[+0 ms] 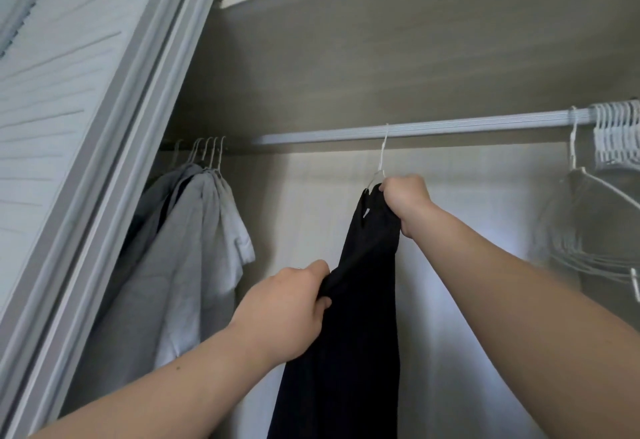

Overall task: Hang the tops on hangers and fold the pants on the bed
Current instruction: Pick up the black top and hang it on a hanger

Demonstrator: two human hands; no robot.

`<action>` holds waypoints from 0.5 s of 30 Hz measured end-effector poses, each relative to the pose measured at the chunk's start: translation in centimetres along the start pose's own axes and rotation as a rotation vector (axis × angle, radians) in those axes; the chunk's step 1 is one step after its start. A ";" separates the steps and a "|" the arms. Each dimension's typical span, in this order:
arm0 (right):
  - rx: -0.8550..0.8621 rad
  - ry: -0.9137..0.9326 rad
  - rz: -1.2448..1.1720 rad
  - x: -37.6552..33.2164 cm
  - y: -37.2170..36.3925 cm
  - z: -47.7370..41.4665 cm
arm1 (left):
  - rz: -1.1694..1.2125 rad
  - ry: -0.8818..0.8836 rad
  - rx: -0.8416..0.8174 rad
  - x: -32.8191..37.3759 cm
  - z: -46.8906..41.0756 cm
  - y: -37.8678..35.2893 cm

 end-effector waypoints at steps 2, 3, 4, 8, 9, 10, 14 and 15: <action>-0.047 -0.012 -0.008 0.4 -0.6 0.6 | -0.010 -0.004 -0.009 -0.1 -0.1 -0.3; -0.081 -0.009 -0.014 0.4 -1.0 1.1 | -0.010 -0.005 -0.016 -0.3 -0.1 -0.5; -0.119 0.005 -0.001 0.3 -1.4 1.7 | -0.006 -0.003 -0.024 -0.6 -0.1 -0.7; -0.199 0.092 0.239 -0.5 -1.9 4.6 | 0.031 0.021 -0.052 -1.7 0.0 -1.1; -0.194 0.115 0.342 -0.8 -2.0 5.4 | 0.037 0.026 -0.057 -2.0 0.0 -0.9; -0.180 0.148 0.449 -1.1 -2.1 6.3 | 0.039 0.029 -0.061 -2.1 0.0 -0.8; -0.107 0.345 0.704 -2.5 -3.5 8.5 | 0.024 0.035 -0.050 -2.8 -0.1 0.1; -0.100 0.389 0.700 -2.7 -4.0 8.6 | 0.016 0.040 -0.047 -3.1 0.0 0.4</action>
Point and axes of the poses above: each hand's wrist, its own z-axis away from the middle knuckle, its own y-axis out of the back of the hand, x = y × z, the point moved 8 cm from there along -z, towards the middle knuckle, and after that the axes turned 7 degrees about -x, right-handed, at the moved point
